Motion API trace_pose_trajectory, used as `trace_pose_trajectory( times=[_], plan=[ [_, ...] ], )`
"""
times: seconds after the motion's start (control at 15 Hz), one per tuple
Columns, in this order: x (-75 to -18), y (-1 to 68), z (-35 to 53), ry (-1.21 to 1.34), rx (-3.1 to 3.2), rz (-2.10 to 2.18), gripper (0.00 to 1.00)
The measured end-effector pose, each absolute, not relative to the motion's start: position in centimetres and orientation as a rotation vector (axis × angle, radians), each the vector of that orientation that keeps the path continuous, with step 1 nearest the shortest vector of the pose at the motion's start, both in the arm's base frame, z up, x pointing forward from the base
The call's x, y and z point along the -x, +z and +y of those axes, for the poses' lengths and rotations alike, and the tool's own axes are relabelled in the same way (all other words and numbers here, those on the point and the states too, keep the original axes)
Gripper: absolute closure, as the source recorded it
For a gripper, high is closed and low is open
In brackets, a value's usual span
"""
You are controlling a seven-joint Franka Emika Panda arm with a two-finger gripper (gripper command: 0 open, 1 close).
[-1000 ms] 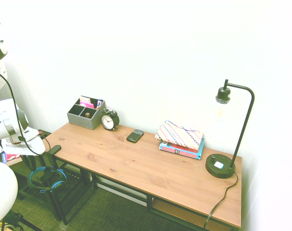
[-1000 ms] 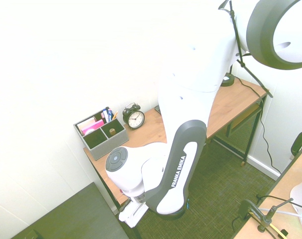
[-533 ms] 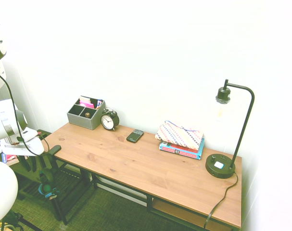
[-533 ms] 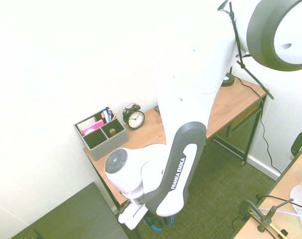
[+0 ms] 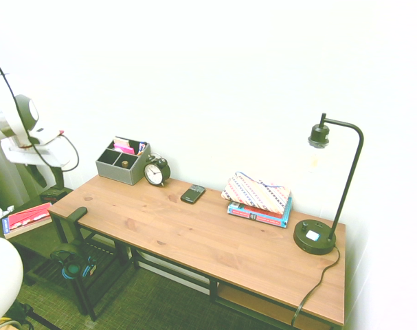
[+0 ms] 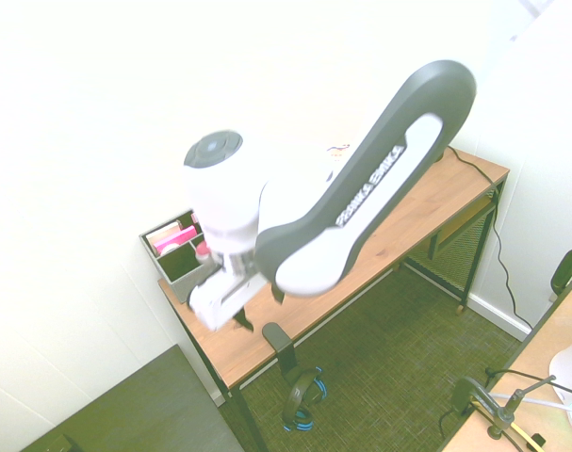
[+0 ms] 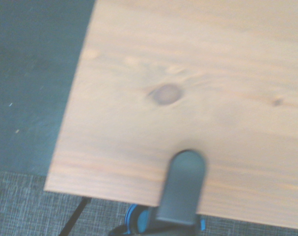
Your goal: Hang the headphone
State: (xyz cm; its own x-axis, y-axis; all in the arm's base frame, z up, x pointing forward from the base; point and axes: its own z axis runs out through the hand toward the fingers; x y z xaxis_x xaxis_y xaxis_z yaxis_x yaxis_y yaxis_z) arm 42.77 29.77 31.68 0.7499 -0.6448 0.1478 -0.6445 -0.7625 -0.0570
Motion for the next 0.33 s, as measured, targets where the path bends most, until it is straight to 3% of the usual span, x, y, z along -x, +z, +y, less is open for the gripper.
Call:
trace_pose_trajectory(
  times=[0.33],
  plan=[
    [-44.2, 40.5, 11.6, -0.265, 2.876, 1.266, 0.0]
  ],
)
